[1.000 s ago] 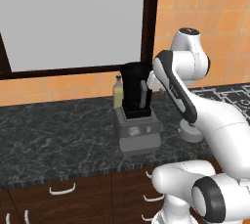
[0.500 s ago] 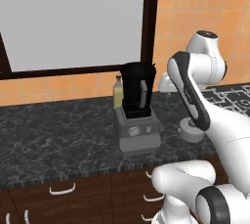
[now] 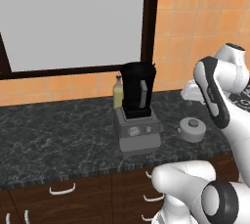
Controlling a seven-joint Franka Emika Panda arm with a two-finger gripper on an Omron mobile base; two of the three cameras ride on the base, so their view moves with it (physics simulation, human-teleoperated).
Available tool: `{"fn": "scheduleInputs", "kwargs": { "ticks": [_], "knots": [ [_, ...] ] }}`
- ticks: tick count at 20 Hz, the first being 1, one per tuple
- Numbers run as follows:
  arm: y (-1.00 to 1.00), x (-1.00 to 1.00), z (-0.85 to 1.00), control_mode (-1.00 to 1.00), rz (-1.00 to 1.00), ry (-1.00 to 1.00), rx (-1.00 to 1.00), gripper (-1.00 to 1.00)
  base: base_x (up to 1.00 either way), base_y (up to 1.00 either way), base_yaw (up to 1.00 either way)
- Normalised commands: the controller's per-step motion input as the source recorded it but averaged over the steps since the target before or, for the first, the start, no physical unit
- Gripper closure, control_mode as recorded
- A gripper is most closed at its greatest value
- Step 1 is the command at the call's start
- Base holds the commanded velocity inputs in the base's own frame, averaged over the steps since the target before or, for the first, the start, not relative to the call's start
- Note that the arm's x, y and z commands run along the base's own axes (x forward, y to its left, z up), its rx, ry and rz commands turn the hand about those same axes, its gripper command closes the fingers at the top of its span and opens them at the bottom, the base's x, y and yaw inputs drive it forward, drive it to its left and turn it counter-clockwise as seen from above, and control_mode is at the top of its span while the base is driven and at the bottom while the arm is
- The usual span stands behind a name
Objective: Close the lid blender by securely placing the lid on top.
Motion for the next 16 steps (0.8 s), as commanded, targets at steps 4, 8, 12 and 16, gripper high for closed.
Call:
{"fn": "scheduleInputs", "kwargs": {
  "ticks": [4, 8, 12, 16],
  "knots": [
    [-0.46, 0.08, -0.68, -1.0, 0.0, 0.17, 0.0, -1.0, 0.0, 0.0, 0.0],
    [-0.57, 0.13, -0.53, -1.0, 0.0, 0.23, 0.0, -1.0, 0.0, 0.0, 0.0],
    [-0.44, 0.1, -0.45, -1.0, 0.0, 0.14, 0.0, -1.0, 0.0, 0.0, 0.0],
    [-0.16, 0.23, -0.46, -1.0, 0.01, 0.11, 0.0, -1.0, 0.0, 0.0, 0.0]
  ]
}}
